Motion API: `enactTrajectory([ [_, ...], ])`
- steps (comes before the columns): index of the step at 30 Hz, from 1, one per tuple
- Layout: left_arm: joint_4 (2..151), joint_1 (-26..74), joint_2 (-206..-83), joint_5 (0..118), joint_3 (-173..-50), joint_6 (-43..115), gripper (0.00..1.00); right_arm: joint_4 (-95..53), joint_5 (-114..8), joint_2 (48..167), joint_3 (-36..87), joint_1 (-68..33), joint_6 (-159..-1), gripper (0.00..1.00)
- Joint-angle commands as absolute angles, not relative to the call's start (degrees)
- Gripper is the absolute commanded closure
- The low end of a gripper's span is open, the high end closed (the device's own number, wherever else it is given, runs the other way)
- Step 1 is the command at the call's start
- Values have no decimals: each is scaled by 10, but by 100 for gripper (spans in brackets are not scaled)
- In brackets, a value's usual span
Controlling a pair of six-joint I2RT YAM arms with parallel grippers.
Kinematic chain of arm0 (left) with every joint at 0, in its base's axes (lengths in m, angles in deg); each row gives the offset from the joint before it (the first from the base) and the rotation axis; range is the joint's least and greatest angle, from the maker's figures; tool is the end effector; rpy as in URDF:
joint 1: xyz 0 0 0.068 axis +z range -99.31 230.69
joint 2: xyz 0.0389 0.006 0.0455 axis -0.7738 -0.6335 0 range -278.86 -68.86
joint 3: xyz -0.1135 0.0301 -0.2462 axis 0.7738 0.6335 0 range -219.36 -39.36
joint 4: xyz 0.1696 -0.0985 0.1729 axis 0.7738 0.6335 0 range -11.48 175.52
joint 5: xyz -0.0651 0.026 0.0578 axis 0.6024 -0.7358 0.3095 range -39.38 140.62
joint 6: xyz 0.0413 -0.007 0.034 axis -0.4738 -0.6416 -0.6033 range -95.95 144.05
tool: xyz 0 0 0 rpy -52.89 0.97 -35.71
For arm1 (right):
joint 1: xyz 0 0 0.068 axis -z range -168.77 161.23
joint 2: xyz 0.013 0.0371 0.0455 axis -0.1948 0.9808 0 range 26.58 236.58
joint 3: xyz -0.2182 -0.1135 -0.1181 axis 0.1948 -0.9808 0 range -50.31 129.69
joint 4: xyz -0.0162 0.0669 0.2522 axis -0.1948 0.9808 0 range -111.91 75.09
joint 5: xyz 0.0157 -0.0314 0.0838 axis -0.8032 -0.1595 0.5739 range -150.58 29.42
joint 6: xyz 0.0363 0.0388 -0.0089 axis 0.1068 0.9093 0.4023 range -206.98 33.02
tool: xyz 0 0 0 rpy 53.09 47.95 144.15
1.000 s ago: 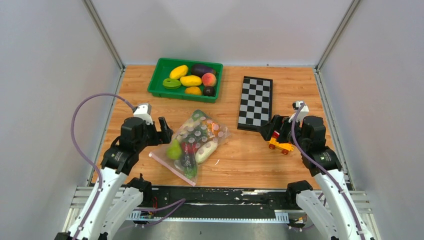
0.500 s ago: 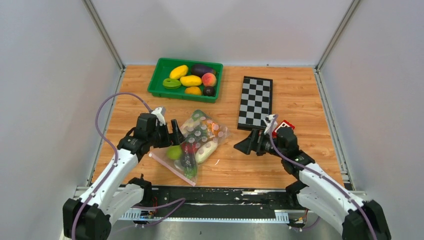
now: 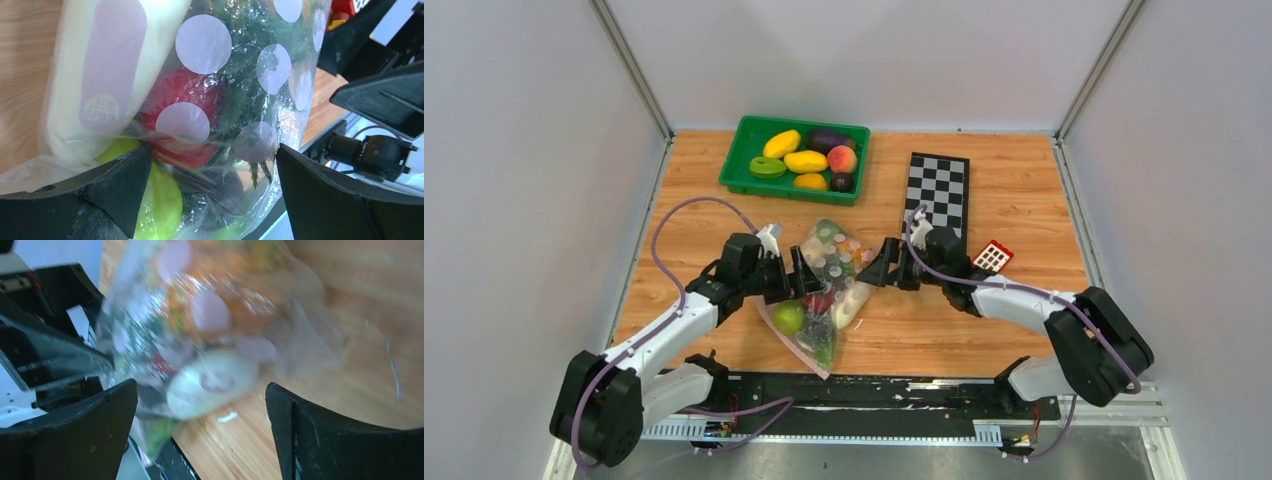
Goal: Open the zip-top bag and remove the fake food
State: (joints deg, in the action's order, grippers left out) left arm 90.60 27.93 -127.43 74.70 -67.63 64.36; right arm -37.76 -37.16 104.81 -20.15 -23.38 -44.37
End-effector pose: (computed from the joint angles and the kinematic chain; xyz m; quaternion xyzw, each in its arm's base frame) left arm 0.1814 -0.0917 0.1952 -0.0533 0.8971 -0.3692 0.2368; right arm 0.2098 0.1619 0.1730 -0.0380 0.8621 0.4340 0.2588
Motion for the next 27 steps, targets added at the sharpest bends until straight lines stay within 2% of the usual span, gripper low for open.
enactTrajectory([
  [1,790,248,-1314,755,-689,711,0,-414,-376,1097,-114,-236,-489,1],
  [8,724,229,-1400,749,-762,731,0,-392,-373,1187,-16,-220,-530,1],
  [13,789,229,-1390,715,-832,694,0,-342,-372,1219,52,-186,-561,1],
  [20,963,229,-1230,571,-815,670,0,-188,-431,1148,67,-178,-618,0],
  [27,1075,230,-1032,430,-731,742,1,-55,-553,1037,20,-178,-639,0],
])
